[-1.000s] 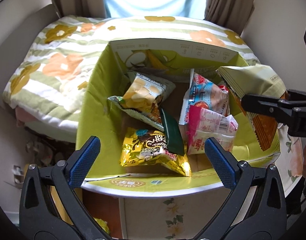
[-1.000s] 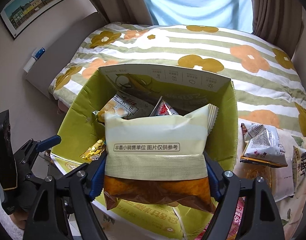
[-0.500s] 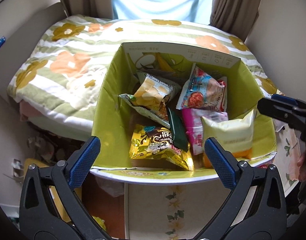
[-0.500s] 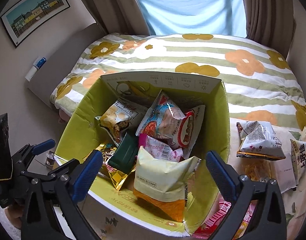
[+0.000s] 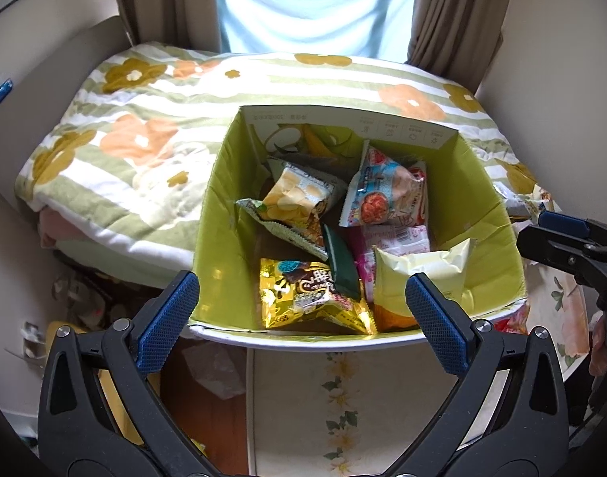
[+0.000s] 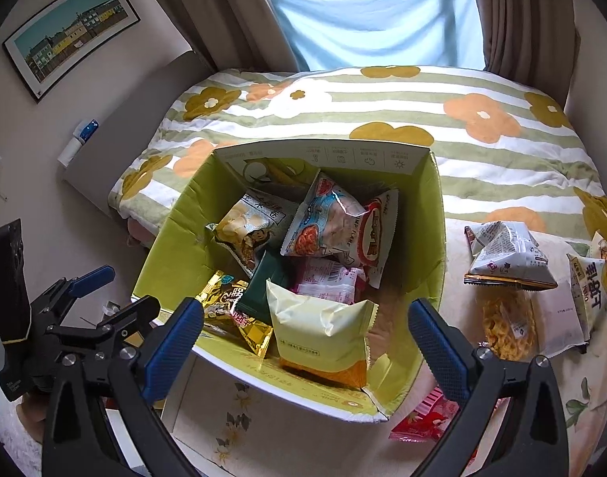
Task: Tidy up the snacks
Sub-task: 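Move both tools back toward the white packet and cheese-stick bag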
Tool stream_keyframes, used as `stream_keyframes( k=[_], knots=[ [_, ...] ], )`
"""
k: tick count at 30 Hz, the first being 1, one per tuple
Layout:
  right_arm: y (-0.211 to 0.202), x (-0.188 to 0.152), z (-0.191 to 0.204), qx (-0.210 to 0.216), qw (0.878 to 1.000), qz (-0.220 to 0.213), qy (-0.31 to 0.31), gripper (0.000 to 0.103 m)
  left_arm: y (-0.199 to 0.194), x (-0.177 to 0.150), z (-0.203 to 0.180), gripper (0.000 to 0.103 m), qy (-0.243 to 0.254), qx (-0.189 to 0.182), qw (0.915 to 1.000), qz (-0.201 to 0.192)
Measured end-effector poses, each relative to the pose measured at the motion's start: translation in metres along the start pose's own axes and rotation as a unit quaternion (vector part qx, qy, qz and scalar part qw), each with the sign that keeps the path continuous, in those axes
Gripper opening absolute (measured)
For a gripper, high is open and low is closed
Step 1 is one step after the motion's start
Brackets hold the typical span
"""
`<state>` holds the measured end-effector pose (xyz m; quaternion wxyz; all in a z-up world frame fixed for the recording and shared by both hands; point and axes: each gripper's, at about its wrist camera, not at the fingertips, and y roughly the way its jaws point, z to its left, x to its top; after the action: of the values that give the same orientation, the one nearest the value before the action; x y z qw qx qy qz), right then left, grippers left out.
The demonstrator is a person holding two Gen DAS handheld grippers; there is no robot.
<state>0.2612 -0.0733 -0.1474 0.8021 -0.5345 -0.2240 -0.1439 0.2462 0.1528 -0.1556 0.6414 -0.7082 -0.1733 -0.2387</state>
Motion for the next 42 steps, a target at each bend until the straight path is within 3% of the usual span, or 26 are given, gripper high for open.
stream_keyframes(
  k=[5, 11, 19, 27, 36, 42],
  knots=[
    [-0.021, -0.009, -0.011, -0.012, 1.0, -0.014, 0.004, 0.102, -0.008, 0.005, -0.019, 0.103, 0.02, -0.023, 0.9995, -0.012],
    [-0.052, -0.022, -0.043, -0.065, 0.997, -0.033, 0.019, 0.102, -0.008, 0.008, -0.048, 0.103, 0.048, -0.06, 0.9968, -0.022],
    [-0.092, -0.035, -0.113, -0.118, 0.988, -0.063, 0.077, 0.102, -0.011, 0.011, -0.109, 0.103, 0.075, -0.078, 0.9939, -0.023],
    [-0.111, -0.041, -0.194, -0.14, 0.983, -0.052, 0.109, 0.102, 0.004, 0.01, -0.199, 0.103, 0.075, -0.092, 0.9929, -0.006],
    [-0.114, -0.046, -0.295, -0.09, 0.979, -0.042, 0.179, 0.102, 0.047, 0.011, -0.32, 0.103, 0.076, -0.115, 0.9902, 0.02],
    [-0.098, -0.044, -0.347, -0.057, 0.972, -0.026, 0.225, 0.102, 0.086, 0.01, -0.372, 0.103, 0.058, -0.12, 0.9901, 0.043]
  ],
)
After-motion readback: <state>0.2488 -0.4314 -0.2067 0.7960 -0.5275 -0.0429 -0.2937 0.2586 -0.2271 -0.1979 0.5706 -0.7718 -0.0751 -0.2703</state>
